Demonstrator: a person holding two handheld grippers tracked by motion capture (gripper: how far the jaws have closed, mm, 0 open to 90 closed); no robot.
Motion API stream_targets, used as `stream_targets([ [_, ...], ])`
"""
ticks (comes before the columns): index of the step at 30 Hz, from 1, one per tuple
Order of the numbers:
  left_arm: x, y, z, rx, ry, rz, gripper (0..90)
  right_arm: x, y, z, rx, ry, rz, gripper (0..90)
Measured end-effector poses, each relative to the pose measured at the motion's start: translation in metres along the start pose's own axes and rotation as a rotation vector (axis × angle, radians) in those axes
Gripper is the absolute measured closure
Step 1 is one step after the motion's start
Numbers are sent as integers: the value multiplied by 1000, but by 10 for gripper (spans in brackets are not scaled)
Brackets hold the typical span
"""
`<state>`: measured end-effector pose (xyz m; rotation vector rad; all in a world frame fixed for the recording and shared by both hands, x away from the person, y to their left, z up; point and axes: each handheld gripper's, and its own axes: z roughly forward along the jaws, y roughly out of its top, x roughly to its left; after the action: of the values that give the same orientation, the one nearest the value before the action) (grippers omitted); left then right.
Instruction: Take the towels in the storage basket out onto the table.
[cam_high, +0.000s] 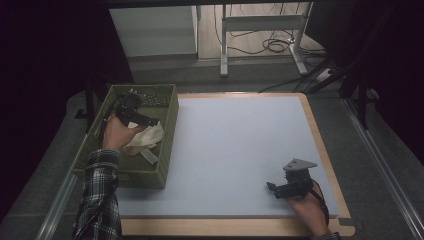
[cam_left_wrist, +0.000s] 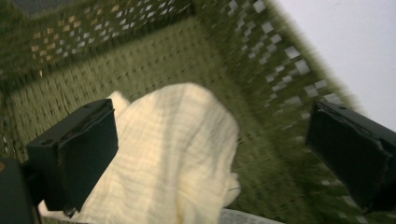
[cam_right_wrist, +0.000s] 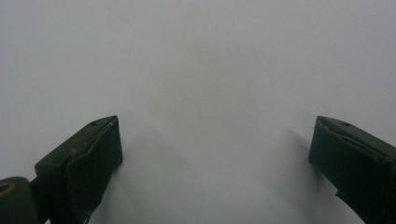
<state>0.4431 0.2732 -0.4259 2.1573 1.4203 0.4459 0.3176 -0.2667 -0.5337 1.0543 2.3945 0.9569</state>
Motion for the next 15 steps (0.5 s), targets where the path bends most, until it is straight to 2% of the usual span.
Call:
stream_targets([
  [1,3,-2,4,14,9,-7,24,0,0,0,0,0,0,28],
  [4,13,-8,14,50,-5,-41,30,0,0,0,0,0,0,28],
  [11,29,-18,37,112,-8,-78,19,0,0,0,-1,1,1,28],
  [12,34,-20,46,154,-3,-91,18,0,0,0,-1,1,1,28],
  [14,36,-20,55,197,-5,-102,16,0,0,0,-1,2,1,28],
  [15,36,-20,55,197,-5,-102,16,0,0,0,-1,2,1,28],
])
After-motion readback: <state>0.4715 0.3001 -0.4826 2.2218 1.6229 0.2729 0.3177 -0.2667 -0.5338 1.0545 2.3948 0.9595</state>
